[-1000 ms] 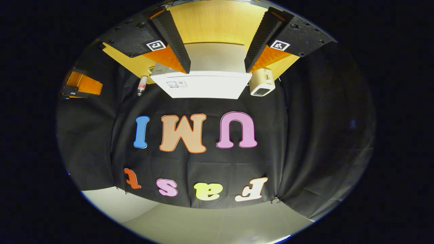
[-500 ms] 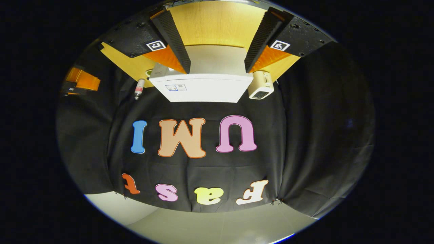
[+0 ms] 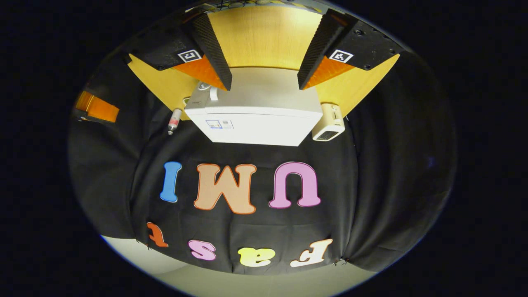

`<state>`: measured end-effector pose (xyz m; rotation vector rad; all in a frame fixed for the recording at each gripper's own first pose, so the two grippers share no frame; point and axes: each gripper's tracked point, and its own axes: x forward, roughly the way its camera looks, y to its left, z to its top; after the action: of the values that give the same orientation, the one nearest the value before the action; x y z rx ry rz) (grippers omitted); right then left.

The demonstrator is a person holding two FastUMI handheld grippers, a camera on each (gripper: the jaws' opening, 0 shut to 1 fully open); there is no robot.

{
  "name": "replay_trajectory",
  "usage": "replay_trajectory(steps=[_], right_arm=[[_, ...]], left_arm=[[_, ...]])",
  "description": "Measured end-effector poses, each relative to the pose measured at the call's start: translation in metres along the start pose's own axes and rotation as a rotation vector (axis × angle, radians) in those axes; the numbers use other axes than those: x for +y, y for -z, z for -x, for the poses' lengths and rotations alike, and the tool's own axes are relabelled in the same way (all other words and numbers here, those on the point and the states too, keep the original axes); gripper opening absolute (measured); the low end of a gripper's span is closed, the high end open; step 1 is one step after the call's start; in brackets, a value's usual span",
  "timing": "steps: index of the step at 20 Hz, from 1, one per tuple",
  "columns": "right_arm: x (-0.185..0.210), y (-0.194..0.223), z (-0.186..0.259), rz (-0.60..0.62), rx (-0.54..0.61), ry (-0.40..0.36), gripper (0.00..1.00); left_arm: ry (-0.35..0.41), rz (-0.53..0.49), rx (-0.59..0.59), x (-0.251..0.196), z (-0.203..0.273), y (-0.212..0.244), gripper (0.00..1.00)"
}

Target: Open the microwave oven with the left hand, put the food in, and close the microwave oven.

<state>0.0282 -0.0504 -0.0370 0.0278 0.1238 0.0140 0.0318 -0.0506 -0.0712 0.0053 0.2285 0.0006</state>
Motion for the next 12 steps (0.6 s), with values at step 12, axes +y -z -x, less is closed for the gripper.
replay_trajectory(steps=[12], right_arm=[[-0.054, 0.019, 0.014, -0.03, 0.029, 0.16, 0.91]], left_arm=[[0.204, 0.048, 0.241, -0.086, -0.086, 0.092, 0.95]])
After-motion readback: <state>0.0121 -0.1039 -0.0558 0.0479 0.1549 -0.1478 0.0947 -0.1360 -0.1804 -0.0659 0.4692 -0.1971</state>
